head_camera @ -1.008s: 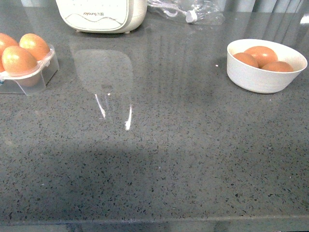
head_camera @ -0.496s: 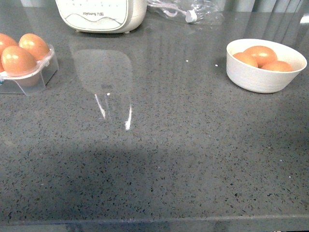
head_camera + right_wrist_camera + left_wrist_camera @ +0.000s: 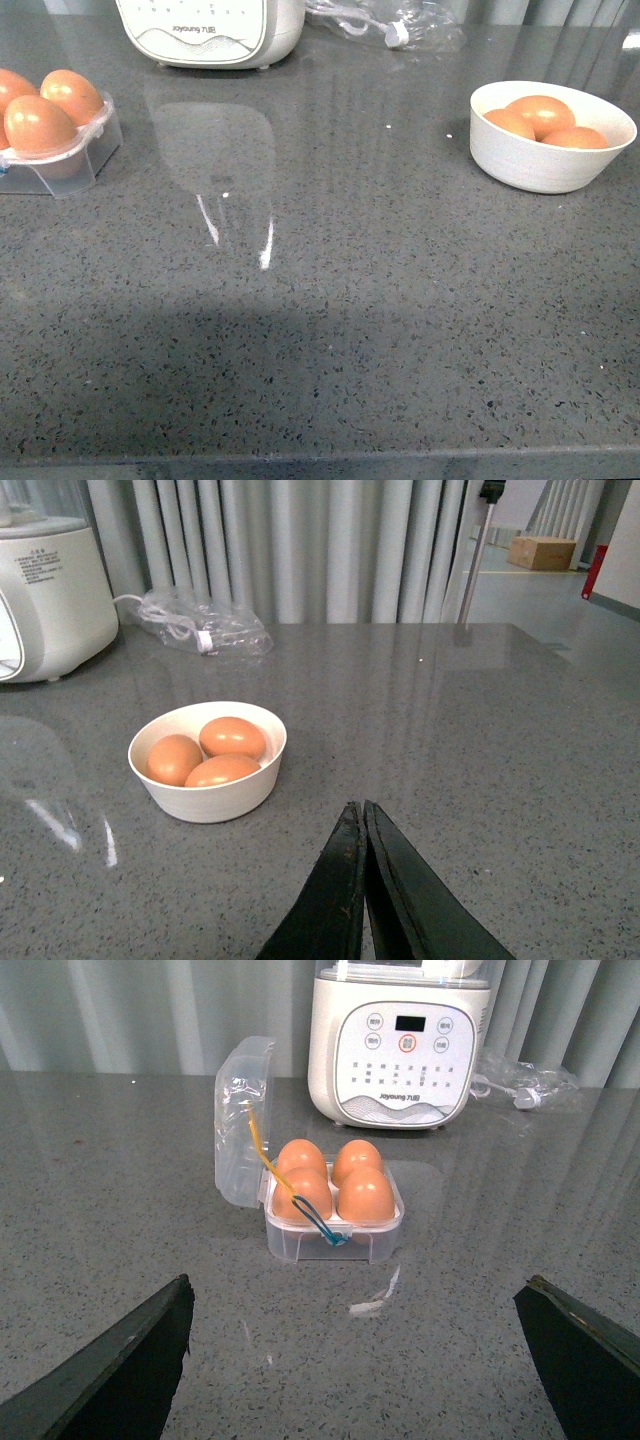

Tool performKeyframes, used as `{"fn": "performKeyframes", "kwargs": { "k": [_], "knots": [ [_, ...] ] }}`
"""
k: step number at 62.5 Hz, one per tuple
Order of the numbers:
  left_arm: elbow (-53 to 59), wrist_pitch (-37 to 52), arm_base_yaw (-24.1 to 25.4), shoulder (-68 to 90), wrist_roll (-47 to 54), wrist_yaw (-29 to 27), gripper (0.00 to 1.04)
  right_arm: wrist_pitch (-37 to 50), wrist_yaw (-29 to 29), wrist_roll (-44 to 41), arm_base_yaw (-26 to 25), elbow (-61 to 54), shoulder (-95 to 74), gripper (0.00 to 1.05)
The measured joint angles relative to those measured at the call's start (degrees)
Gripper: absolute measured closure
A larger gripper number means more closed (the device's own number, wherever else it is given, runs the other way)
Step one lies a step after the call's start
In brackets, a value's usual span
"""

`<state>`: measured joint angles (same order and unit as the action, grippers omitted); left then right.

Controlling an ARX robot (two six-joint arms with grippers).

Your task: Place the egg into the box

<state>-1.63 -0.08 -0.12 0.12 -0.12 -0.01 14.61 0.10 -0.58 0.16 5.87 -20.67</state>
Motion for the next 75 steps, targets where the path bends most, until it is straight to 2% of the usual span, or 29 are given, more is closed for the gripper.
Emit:
{"fn": "performKeyframes", "kwargs": {
  "k": [38, 46, 71, 75],
  "knots": [
    [0.02, 0.00, 0.00, 0.00, 0.00, -0.02, 0.07, -4.76, 0.00, 0.00, -0.02, -5.53, 10.93, 1.02],
    [0.02, 0.00, 0.00, 0.00, 0.00, -0.04, 0.07, -14.19, -0.07, 0.00, -0.02, -5.53, 19.10, 1.02],
    [0.02, 0.00, 0.00, -0.04, 0.00, -0.02, 0.07, -14.58, -0.07, 0.00, -0.02, -5.53, 20.41, 1.02],
    [0.02, 0.00, 0.00, -0.04, 0.00, -0.02, 0.07, -14.58, -0.07, -0.02, -0.02, -5.53, 20.41, 0.95]
  ]
}}
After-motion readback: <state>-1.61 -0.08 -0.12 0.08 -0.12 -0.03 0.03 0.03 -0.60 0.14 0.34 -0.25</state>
